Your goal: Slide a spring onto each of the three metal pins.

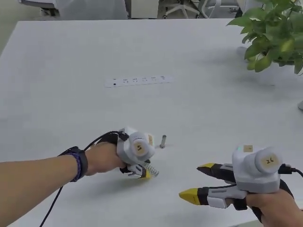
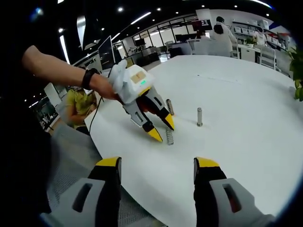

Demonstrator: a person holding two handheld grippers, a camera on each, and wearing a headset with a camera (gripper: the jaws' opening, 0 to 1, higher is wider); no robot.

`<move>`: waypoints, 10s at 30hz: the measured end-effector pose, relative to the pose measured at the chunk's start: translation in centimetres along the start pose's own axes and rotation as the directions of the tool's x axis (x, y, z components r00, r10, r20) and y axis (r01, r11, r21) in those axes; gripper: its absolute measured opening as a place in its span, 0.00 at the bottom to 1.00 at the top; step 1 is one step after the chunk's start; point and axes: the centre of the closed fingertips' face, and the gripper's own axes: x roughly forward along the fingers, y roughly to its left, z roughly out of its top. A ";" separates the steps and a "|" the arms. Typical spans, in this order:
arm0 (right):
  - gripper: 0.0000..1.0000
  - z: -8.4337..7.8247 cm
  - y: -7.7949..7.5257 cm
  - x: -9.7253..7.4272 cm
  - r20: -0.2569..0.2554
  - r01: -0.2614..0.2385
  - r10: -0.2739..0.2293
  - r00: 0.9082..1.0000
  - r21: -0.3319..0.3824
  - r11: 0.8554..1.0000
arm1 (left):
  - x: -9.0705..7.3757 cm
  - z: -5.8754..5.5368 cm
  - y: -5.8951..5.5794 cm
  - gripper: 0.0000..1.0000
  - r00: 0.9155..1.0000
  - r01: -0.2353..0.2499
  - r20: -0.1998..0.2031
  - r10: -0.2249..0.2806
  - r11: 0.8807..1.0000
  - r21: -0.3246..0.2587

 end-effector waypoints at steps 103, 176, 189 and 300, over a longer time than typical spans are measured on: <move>0.42 5.3 8.7 7.0 -0.010 -0.305 0.306 0.952 -0.119 0.945 | -13.6 -2.2 -7.6 0.02 0.937 -0.155 0.234 0.258 0.911 -0.382; 0.08 8.3 11.1 6.3 -0.114 -0.391 0.374 0.920 -0.234 0.890 | -13.7 2.4 -7.5 0.02 0.859 -0.138 0.392 0.328 0.887 -0.440; 0.13 8.7 10.4 4.3 -0.308 -0.455 0.346 0.886 -0.439 0.775 | -13.9 4.6 -7.2 0.02 0.835 -0.134 0.445 0.325 0.903 -0.408; 0.08 3.1 5.4 1.8 -0.604 -0.529 0.106 0.790 -0.582 0.618 | -16.2 -1.3 -7.6 0.22 0.806 -0.180 0.370 0.462 0.787 -0.590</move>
